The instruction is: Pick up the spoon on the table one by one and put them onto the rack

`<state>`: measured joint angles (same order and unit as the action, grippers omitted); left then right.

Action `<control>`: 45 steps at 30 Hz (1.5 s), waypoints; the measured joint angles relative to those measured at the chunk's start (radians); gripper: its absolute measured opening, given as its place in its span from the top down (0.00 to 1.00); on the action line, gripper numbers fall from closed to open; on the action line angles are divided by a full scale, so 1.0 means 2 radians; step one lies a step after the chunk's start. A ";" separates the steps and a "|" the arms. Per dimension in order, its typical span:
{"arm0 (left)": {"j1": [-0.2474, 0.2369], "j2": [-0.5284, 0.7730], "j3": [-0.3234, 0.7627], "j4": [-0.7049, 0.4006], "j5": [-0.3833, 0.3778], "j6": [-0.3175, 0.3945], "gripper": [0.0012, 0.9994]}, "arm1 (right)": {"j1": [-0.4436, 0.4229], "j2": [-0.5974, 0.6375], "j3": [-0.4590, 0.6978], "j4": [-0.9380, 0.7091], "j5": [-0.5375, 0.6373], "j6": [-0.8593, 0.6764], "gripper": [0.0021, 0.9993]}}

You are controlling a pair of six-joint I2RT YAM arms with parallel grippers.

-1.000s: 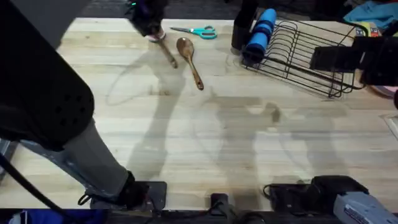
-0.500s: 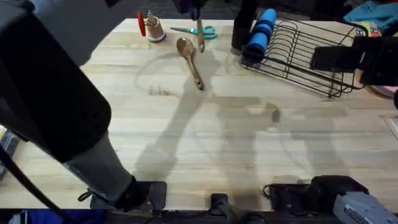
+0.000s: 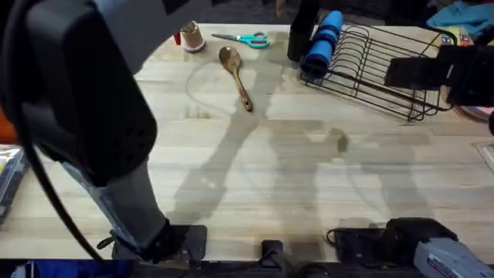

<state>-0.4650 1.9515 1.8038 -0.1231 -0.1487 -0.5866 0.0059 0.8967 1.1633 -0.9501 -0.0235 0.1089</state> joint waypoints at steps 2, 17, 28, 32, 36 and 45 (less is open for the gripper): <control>-0.004 0.005 0.000 0.026 0.000 0.000 0.96 | 0.000 0.000 0.000 0.000 0.000 0.000 0.01; -0.038 0.086 0.000 0.190 0.001 0.002 0.96 | 0.000 0.000 0.000 0.000 0.000 0.000 0.01; -0.045 0.136 0.000 0.279 0.001 0.002 0.96 | 0.000 0.000 0.000 0.000 0.000 0.000 0.01; -0.045 0.142 0.000 0.292 -0.001 0.002 0.96 | 0.000 0.000 0.000 0.000 0.000 0.000 0.01; -0.045 0.146 0.000 0.292 -0.003 0.003 0.96 | 0.000 0.000 0.000 0.000 0.000 0.000 0.01; -0.045 0.174 0.000 0.268 -0.005 0.012 0.96 | 0.000 0.000 0.000 0.000 0.000 0.000 0.01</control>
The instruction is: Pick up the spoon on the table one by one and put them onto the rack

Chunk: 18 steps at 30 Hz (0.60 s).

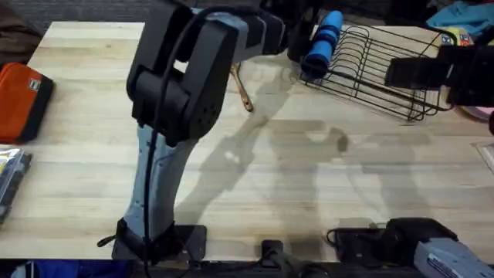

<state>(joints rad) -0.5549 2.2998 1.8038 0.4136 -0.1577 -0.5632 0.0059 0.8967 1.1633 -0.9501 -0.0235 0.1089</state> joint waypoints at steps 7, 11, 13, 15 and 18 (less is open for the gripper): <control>0.000 0.005 0.000 -0.064 0.000 0.003 0.96 | 0.000 0.000 0.000 0.000 0.000 0.000 0.01; 0.002 0.005 0.004 -0.086 -0.002 0.016 0.95 | 0.000 0.000 0.000 0.000 0.000 0.000 0.01; 0.002 0.005 0.004 -0.087 -0.004 0.026 0.88 | 0.000 0.000 0.000 0.000 0.000 0.000 0.01; 0.002 0.005 0.004 -0.093 -0.004 0.035 0.79 | 0.000 0.000 0.000 0.000 0.000 0.000 0.01; 0.002 0.005 0.004 -0.098 -0.005 0.050 0.69 | 0.000 0.000 0.000 0.000 0.000 0.000 0.01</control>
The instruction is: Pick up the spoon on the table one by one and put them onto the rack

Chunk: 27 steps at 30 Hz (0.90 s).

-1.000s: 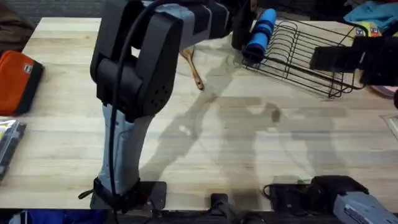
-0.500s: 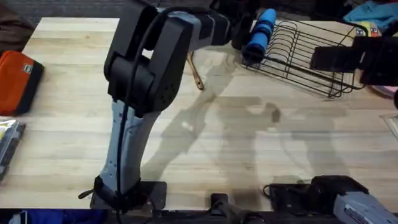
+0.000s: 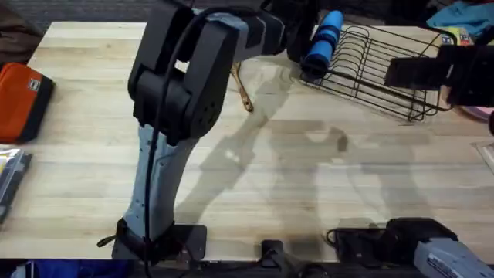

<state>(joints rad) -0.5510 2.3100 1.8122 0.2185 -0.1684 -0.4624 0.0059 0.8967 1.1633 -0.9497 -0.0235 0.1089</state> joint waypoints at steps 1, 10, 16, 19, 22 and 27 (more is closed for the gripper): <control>0.000 0.000 0.000 0.001 0.000 0.006 0.66 | 0.000 0.000 0.000 0.000 0.000 0.000 0.01; 0.001 -0.010 0.000 -0.031 0.000 0.030 0.45 | 0.000 0.000 0.000 0.000 0.000 0.000 0.01; 0.008 -0.043 0.000 -0.096 0.000 0.034 0.37 | 0.000 0.000 0.000 0.000 0.000 0.000 0.01; 0.022 -0.075 0.000 -0.161 0.000 0.035 0.25 | 0.000 0.000 0.000 0.000 0.000 0.000 0.01; 0.029 -0.092 0.000 -0.207 0.000 0.036 0.18 | 0.000 0.000 0.000 0.000 0.000 0.000 0.01; 0.042 -0.127 0.000 -0.294 0.000 0.036 0.11 | 0.000 0.000 0.000 0.000 0.000 0.000 0.01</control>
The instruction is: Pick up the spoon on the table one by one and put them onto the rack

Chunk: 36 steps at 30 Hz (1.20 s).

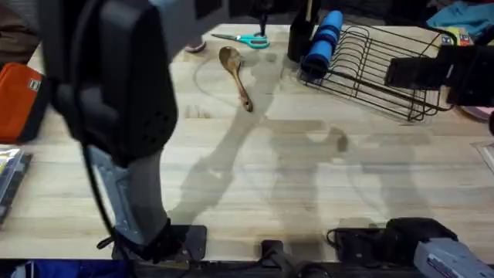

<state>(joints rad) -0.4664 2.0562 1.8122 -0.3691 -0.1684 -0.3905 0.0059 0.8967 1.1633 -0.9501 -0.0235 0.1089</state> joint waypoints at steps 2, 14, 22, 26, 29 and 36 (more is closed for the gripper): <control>0.006 -0.016 0.000 -0.036 0.000 0.001 0.10 | 0.000 0.000 0.000 0.000 0.000 0.000 0.01; 0.040 -0.096 0.000 -0.213 0.000 0.001 0.01 | 0.000 0.000 0.000 -0.004 0.000 0.000 0.01; 0.040 -0.120 0.000 -0.317 0.000 -0.035 0.01 | 0.000 0.000 0.000 -0.004 0.000 0.000 0.01; 0.040 -0.121 0.000 -0.344 0.002 -0.065 0.01 | 0.000 0.000 0.000 -0.004 0.000 0.000 0.01; 0.040 -0.121 0.000 -0.345 0.004 -0.082 0.01 | 0.000 0.000 0.000 -0.004 0.000 0.000 0.01; 0.040 -0.121 0.000 -0.345 0.005 -0.098 0.01 | 0.000 0.000 0.000 -0.004 0.000 0.000 0.01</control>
<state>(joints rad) -0.3862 1.8145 1.8122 -1.0595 -0.1590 -0.5860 0.0059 0.8967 1.1633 -0.9585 -0.0235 0.1089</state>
